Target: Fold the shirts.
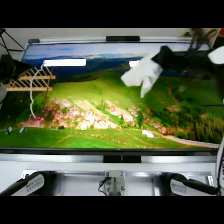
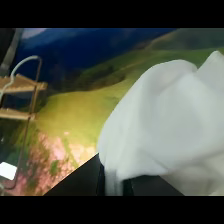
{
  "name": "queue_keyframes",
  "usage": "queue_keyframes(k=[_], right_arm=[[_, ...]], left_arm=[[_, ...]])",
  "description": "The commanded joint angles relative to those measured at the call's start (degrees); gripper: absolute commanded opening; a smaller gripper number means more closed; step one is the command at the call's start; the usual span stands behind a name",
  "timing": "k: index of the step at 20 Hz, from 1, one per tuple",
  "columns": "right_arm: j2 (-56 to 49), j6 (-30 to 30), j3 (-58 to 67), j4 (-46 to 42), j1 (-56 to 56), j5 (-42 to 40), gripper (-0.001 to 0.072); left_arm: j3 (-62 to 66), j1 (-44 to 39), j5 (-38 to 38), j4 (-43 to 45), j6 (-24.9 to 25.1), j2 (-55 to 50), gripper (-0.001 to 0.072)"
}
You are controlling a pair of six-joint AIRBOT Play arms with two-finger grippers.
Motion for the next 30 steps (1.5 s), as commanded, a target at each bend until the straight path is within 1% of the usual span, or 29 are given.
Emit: queue_keyframes(k=[1, 4, 7, 9, 12, 16, 18, 20, 25, 27, 30], right_arm=[[1.05, 1.07, 1.68, -7.93, -9.51, 6.47, 0.0063], [0.55, 1.03, 1.68, -14.40, -16.76, 8.76, 0.0063], [-0.37, 1.01, 1.62, -17.70, -22.75, 12.31, 0.0063], [-0.94, 1.03, 1.62, -21.64, -25.92, 16.81, 0.0063], [-1.31, 1.25, 1.09, -30.93, -30.32, 24.65, 0.0063], [-1.11, 3.02, -5.73, -33.79, -37.51, 30.62, 0.0063], [0.79, 5.07, -11.93, -36.30, -41.00, 29.90, 0.0063], [3.89, 6.54, -18.69, -39.34, -44.68, 27.41, 0.0063], [10.29, 6.88, -36.54, -39.04, -54.47, 22.71, 0.0063], [12.85, 7.13, -41.79, -38.25, -56.46, 20.72, 0.0063], [16.26, 7.78, -47.32, -39.85, -56.78, 18.78, 0.0063]], left_arm=[[-0.02, 0.02, -0.17, 0.02, -0.02, 0.04, 0.0029], [-0.02, 0.02, -0.39, 0.02, -0.02, 0.04, 0.0029], [-0.02, 0.02, -0.39, 0.04, 0.00, 0.04, 0.0030], [-0.02, 0.02, -0.42, 0.04, 0.00, 0.04, 0.0029], [-0.02, 0.02, -0.42, 0.04, -0.02, 0.04, 0.0029], [-0.02, 0.02, -1.36, 0.04, -0.02, 0.04, 0.0029], [-0.02, 0.02, -2.54, 0.02, 0.00, 0.04, 0.0029], [-0.02, 0.00, -2.95, 0.02, 0.00, 0.04, 0.0030], [-0.02, 0.00, -2.93, 0.04, 0.00, 0.04, 0.0029], [-0.02, 0.00, -2.93, 0.02, 0.00, 0.04, 0.0029], [-0.02, 0.00, -2.93, 0.02, 0.00, 0.04, 0.0030]])
